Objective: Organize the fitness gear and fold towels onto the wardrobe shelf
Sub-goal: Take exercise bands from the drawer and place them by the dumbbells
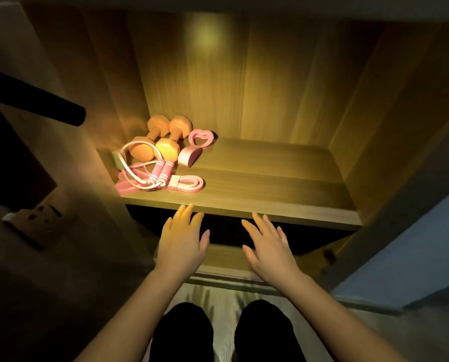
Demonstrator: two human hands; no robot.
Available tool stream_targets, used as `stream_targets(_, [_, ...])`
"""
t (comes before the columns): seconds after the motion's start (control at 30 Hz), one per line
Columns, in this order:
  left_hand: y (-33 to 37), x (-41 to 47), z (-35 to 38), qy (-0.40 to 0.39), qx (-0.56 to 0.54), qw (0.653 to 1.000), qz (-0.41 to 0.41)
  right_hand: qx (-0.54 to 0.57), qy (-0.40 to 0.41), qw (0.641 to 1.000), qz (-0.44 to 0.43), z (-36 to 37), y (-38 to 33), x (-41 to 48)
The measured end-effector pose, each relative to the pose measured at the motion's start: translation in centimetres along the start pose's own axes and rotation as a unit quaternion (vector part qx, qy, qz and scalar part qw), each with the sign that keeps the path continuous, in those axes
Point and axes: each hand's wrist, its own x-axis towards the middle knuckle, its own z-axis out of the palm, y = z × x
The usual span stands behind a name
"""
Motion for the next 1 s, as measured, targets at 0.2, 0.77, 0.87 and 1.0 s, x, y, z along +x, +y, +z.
stream_targets(0.2, [-4.6, 8.4, 1.8, -0.054, 0.064, 0.996, -0.022, 0.016, -0.043, 0.997, -0.056, -0.2, -3.1, 11.4])
stream_targets(0.77, [-7.4, 11.4, 2.7, -0.078, 0.108, 0.991, 0.024, -0.030, -0.080, 0.990, -0.111, 1.4, -6.2, 17.8])
stream_targets(0.87, [-7.2, 11.5, 1.2, 0.006, 0.101, 0.994, 0.046, -0.025, -0.074, 0.990, -0.114, 1.1, -6.2, 18.0])
stream_targets(1.0, [-8.2, 13.1, 0.1, -0.008, 0.136, 0.990, -0.028, -0.025, -0.076, 0.989, -0.127, 0.9, -6.8, 18.6])
